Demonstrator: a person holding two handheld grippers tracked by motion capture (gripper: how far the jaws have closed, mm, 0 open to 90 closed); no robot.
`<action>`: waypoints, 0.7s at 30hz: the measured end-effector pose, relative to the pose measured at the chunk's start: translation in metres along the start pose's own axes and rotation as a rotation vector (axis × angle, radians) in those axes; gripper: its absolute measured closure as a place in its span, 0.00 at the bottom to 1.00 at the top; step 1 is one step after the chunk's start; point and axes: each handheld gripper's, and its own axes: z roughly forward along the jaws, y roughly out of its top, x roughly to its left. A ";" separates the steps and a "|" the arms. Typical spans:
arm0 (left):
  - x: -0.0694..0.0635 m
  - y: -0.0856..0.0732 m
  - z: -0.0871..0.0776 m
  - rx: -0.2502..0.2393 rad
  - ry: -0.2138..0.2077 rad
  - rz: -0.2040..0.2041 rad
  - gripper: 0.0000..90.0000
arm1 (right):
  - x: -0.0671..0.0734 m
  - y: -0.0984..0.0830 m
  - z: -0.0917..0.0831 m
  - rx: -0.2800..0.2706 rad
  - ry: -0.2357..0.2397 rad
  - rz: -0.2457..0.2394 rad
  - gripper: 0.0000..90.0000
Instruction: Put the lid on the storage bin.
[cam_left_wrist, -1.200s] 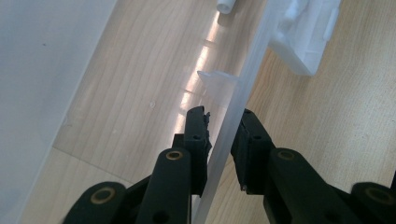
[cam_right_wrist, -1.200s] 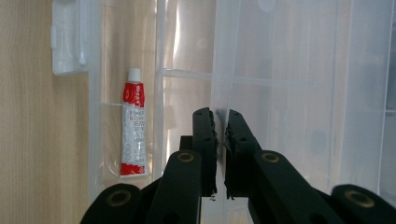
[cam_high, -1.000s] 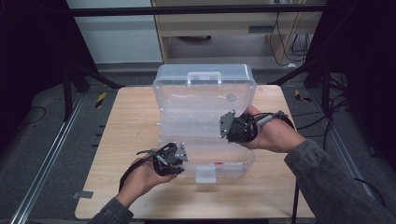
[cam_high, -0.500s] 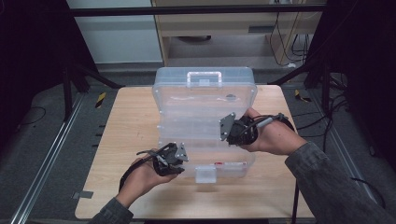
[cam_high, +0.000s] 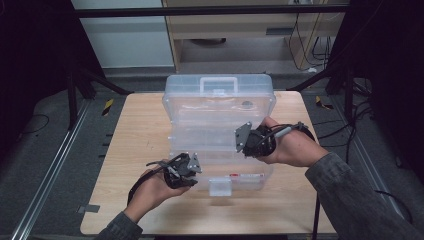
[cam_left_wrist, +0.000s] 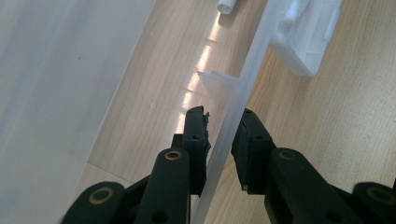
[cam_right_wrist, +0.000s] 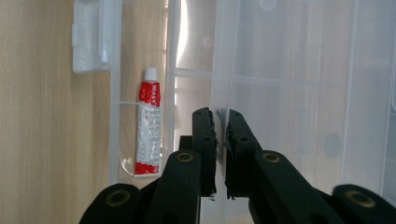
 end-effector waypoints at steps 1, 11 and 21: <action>0.000 0.000 0.000 0.000 0.000 0.000 0.84 | 0.000 0.000 0.000 0.000 0.000 0.000 0.94; -0.001 0.000 -0.001 -0.006 0.004 -0.008 0.81 | 0.000 0.000 0.000 0.002 0.001 0.000 0.93; -0.002 -0.002 -0.027 -0.106 0.019 0.049 0.67 | 0.000 -0.001 0.000 -0.004 0.002 -0.002 0.93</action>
